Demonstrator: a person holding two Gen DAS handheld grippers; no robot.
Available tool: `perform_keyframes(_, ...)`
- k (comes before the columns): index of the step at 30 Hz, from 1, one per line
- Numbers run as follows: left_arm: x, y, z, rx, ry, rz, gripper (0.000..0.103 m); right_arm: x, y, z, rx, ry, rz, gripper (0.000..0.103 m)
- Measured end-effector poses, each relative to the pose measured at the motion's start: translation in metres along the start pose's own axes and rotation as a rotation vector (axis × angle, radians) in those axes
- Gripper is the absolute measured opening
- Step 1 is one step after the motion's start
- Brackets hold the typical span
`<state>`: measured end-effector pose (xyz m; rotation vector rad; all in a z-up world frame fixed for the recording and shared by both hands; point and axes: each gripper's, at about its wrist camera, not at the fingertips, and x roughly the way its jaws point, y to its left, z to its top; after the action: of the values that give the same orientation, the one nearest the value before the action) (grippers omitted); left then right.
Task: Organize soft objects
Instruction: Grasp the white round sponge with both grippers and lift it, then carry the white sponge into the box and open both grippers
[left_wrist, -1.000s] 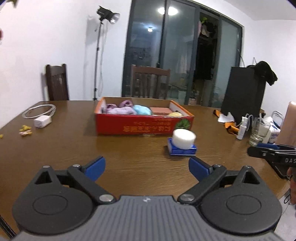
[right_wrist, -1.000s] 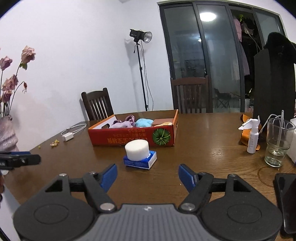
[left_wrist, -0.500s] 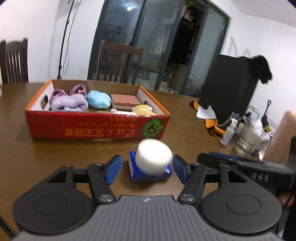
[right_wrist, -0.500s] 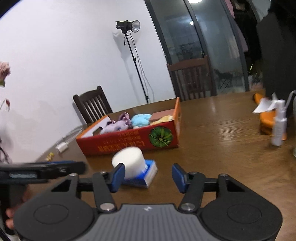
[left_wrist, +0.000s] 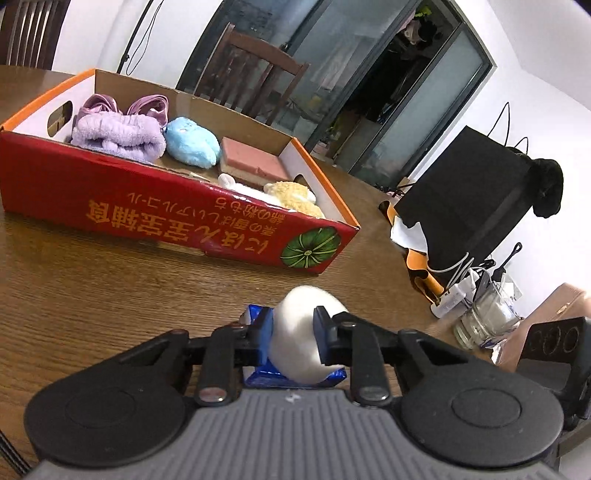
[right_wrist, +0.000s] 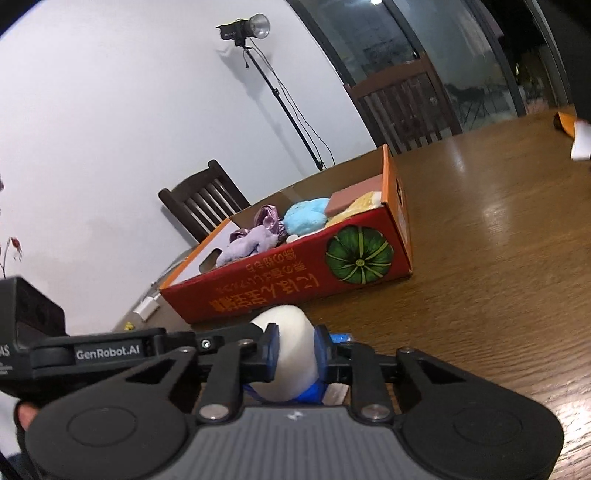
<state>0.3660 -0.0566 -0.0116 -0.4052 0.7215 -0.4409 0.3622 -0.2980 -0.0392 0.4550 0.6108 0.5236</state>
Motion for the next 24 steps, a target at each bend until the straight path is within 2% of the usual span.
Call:
perform_keyframes(6, -0.042, -0.018, -0.018, 0.029, -0.029, 0.010, 0.023, -0.025, 0.024, -0.009, -0.036, -0.009, 0.018, 0.018)
perform_keyframes(10, -0.078, -0.024, -0.045, 0.020, -0.042, 0.009, 0.023, -0.052, 0.043, -0.030, -0.043, 0.002, 0.054, 0.018)
perform_keyframes(15, -0.105, -0.028, -0.070, 0.011, -0.035, 0.022, 0.023, -0.073, 0.064, -0.054, -0.060, 0.029, 0.055, 0.018)
perform_keyframes(21, -0.124, -0.031, -0.069, 0.020, -0.077, -0.008, 0.024, -0.092, 0.081, -0.057, -0.085, 0.008, 0.056, 0.018)
perform_keyframes(24, -0.121, -0.031, -0.048, 0.020, -0.098, -0.039, 0.023, -0.092, 0.087, -0.042, -0.124, -0.015, 0.050, 0.018)
